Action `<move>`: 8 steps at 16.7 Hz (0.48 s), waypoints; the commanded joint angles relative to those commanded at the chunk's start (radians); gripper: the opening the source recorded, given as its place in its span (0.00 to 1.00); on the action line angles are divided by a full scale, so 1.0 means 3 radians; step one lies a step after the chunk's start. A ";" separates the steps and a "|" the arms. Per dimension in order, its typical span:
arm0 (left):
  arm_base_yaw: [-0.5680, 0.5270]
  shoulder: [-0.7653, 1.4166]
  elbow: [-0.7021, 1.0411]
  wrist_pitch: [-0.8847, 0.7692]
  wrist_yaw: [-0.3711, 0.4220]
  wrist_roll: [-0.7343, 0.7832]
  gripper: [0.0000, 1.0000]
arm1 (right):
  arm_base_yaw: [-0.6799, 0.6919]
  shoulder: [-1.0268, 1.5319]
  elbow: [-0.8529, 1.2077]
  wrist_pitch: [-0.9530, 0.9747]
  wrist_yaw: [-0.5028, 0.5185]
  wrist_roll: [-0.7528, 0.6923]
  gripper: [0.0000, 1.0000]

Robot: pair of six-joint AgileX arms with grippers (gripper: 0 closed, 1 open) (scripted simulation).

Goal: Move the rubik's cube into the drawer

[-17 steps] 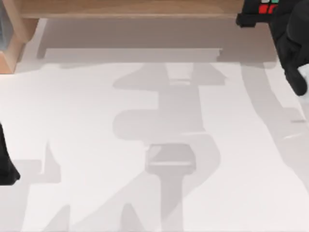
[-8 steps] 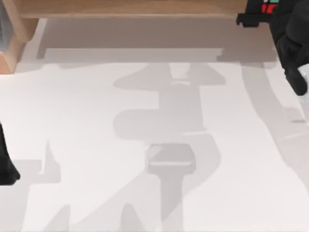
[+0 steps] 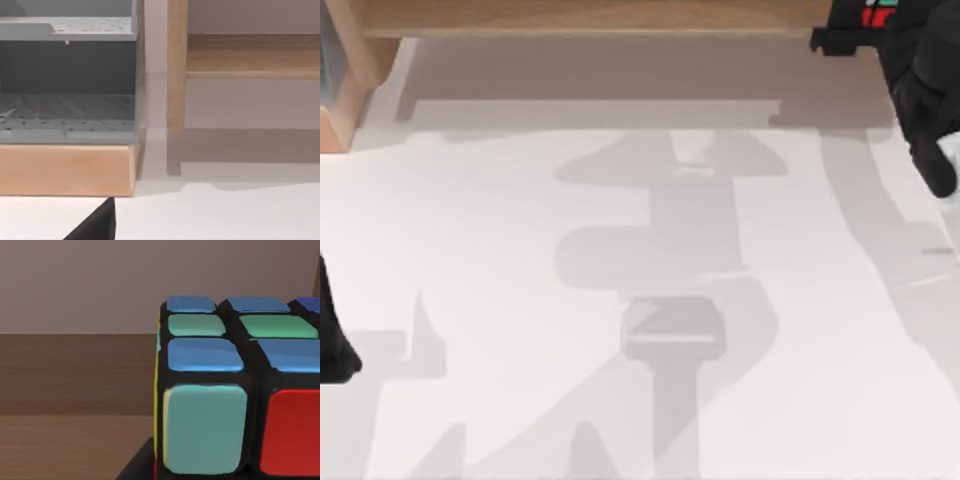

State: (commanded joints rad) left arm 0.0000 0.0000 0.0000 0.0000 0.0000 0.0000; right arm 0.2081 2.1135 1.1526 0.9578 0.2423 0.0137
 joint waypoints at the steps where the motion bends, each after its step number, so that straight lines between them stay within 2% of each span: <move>1: 0.0000 0.0000 0.0000 0.0000 0.0000 0.0000 1.00 | 0.0009 -0.0006 -0.0002 0.0000 -0.0002 0.0005 0.00; 8: 0.0000 0.0000 0.0000 0.0000 0.0000 0.0000 1.00 | 0.0048 -0.0363 -0.0243 -0.0115 0.0032 0.0008 0.00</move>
State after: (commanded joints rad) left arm 0.0000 0.0000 0.0000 0.0000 0.0000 0.0000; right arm 0.2225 2.0046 1.0798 0.9232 0.2519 0.0162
